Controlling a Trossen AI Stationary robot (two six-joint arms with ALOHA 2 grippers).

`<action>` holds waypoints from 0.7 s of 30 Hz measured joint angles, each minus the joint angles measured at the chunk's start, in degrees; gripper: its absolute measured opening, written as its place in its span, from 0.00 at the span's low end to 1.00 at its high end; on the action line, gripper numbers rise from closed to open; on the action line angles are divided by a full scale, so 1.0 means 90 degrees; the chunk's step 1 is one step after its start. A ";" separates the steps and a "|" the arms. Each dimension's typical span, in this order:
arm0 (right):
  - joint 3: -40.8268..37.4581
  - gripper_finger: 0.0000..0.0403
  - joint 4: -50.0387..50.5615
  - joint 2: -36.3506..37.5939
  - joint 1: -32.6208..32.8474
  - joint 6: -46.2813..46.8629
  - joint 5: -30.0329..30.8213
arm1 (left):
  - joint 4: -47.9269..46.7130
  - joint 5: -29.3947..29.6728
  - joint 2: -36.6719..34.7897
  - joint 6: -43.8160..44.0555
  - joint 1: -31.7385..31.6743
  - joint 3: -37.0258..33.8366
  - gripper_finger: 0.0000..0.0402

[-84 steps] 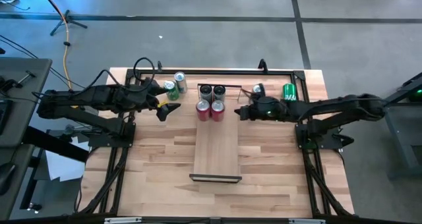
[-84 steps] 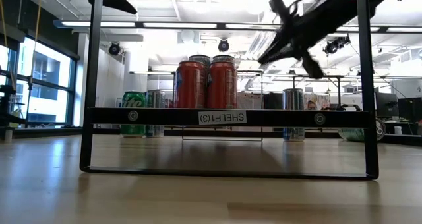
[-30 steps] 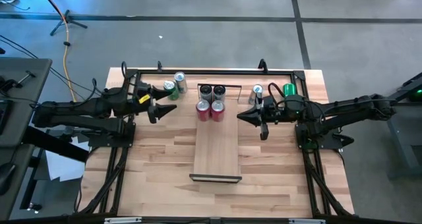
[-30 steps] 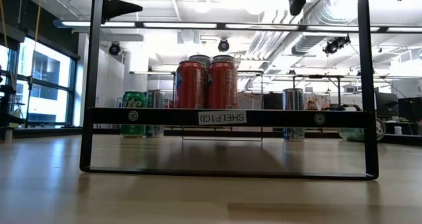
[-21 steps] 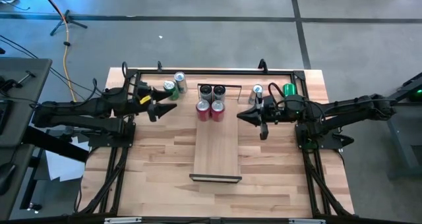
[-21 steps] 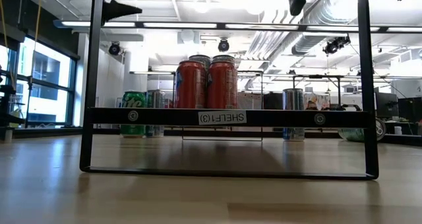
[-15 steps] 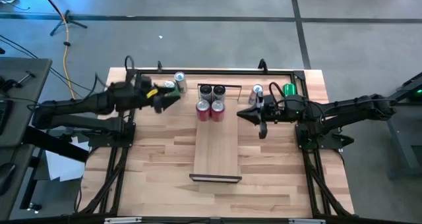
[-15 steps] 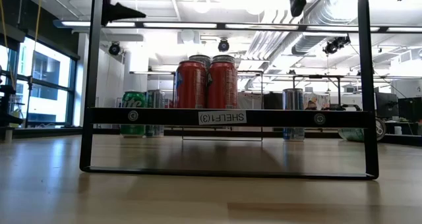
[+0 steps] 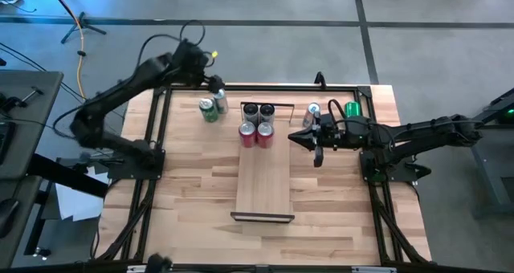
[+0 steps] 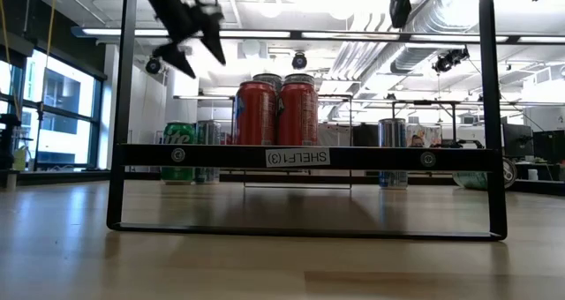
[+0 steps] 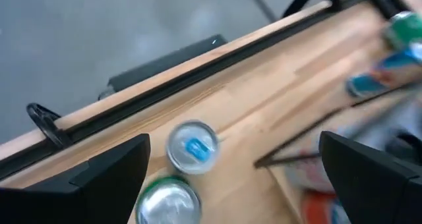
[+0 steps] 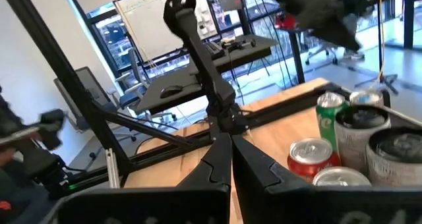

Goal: Place canned beverage on shelf
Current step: Put the left blue soda can on the shelf

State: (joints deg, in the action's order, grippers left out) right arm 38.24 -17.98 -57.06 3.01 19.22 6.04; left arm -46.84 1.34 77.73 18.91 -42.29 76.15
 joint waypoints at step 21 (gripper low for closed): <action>0.0000 0.00 0.0408 0.0000 0.0005 0.0993 -0.0022 | -0.0112 -0.0806 0.2246 -0.0237 -0.0624 0.0244 0.99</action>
State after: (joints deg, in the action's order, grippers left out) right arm 38.24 -14.31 -57.06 3.05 28.16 5.84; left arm -47.85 -5.91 97.94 16.78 -47.90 78.35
